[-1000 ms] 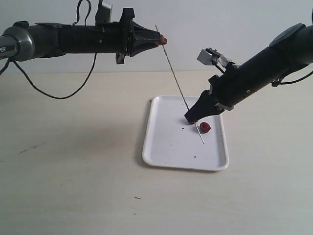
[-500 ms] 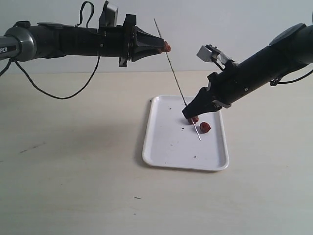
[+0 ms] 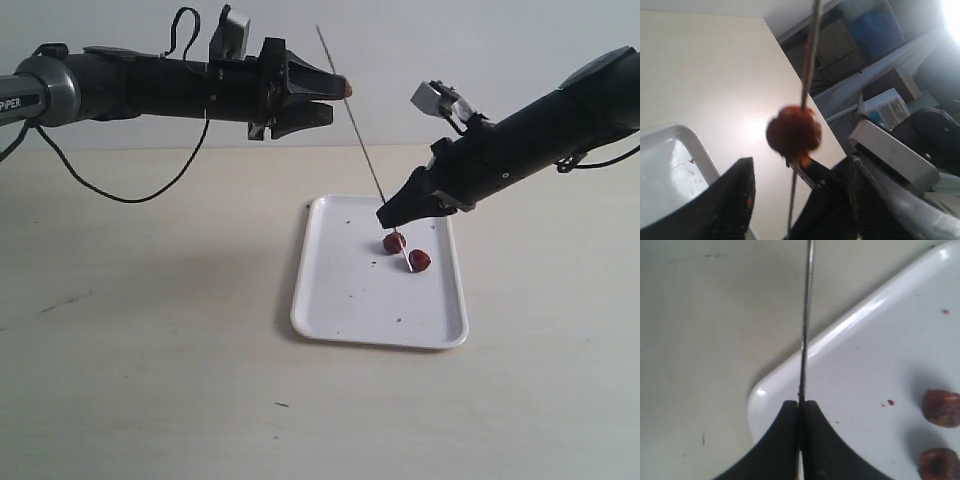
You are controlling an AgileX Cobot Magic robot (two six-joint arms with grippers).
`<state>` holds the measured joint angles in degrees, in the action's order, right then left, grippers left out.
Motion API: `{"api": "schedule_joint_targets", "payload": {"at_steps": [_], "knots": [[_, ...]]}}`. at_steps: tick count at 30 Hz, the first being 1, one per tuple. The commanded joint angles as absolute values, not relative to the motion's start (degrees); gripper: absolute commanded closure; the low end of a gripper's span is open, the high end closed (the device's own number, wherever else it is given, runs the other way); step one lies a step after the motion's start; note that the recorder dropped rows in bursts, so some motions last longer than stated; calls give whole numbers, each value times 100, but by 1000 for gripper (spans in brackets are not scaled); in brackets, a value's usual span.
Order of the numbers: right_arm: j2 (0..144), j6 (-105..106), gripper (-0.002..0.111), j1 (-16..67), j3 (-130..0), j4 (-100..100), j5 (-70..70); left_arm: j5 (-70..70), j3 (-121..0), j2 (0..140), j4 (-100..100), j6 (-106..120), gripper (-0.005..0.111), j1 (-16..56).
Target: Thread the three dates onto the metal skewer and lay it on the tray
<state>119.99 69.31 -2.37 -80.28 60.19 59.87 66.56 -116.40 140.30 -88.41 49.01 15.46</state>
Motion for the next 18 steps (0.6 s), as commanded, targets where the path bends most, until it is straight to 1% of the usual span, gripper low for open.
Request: {"api": "schedule_joint_targets", "payload": {"at_steps": [1, 10, 14, 18], "knots": [[11926, 6587, 108, -546, -8041, 6103, 5687, 6971, -11629, 14050, -8808, 5074, 51, 1547], [11668, 6418, 108, -1305, -8041, 5779, 5958, 6996, -11629, 14050, -6946, 5075, 51, 1726], [11631, 6418, 108, -1538, -8041, 5765, 6116, 6678, -11629, 14040, -6291, 5093, 51, 2080], [11631, 6418, 108, -1610, -8041, 5753, 6129, 5851, -11640, 13995, -5535, 4923, 52, 2593]]}}
